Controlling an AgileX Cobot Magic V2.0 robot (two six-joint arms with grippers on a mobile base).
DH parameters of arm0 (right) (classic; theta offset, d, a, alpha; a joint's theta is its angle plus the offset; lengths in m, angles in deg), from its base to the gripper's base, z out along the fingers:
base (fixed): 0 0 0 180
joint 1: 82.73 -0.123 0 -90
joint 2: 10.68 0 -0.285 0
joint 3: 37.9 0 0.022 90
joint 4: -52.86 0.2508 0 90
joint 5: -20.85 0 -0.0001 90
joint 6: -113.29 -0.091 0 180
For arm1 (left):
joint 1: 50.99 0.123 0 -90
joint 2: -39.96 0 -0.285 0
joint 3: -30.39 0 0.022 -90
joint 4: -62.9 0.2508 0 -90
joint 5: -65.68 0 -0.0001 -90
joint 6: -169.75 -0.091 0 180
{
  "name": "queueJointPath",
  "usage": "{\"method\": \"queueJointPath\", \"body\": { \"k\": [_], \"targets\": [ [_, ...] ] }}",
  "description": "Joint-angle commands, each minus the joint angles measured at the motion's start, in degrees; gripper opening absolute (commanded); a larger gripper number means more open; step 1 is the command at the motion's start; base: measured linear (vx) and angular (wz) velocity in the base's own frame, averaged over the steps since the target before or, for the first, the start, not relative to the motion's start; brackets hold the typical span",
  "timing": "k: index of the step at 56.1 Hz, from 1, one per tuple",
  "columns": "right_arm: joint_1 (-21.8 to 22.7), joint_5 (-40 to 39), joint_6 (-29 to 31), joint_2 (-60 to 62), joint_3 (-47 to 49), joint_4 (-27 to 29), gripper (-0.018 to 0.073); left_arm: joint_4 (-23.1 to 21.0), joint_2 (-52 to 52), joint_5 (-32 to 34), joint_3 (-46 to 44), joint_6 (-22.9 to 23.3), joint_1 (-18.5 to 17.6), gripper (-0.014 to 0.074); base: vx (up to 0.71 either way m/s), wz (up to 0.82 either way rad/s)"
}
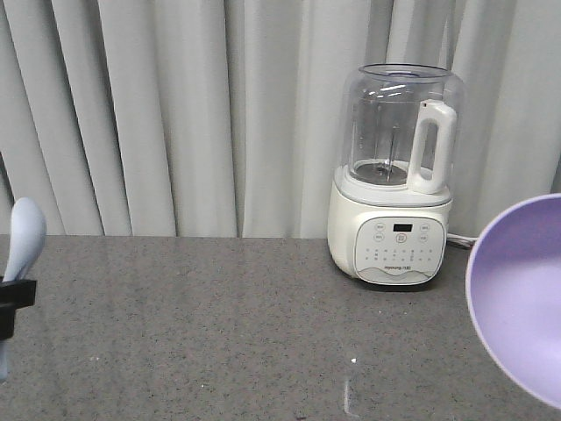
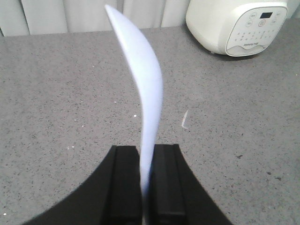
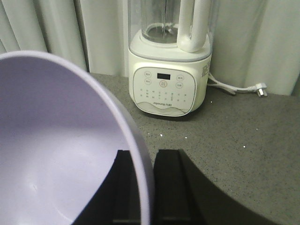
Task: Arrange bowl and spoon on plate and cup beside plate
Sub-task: 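Drive the base holding spoon and bowl to the light blue plate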
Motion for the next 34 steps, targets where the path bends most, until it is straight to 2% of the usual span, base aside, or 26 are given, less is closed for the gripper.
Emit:
{"method": "queueJointPath", "body": {
  "k": [1,11,17,34],
  "targets": [
    [0.2,-7.3,2.6,4.7,-3.2,3.7,-0.0010,-2.0,-5.0,6.4,2.2,-2.1,-0.3,0.0000,0.00,0.00],
    [0.2,-12.1,4.9,10.1,-8.5,8.5,-0.0009,-2.0,-13.3,10.2,8.2,-3.3,-0.3,0.0000,0.00,0.00],
    [0.2,-11.9,4.7,10.1,-9.1,8.9,-0.0008,-2.0,-16.1,12.3,9.7,-3.3,-0.3,0.0000,0.00,0.00],
    [0.2,-11.7,4.7,10.1,-9.1,9.0,-0.0008,-2.0,-16.7,11.6,9.7,-3.3,-0.3,0.0000,0.00,0.00]
  ]
}}
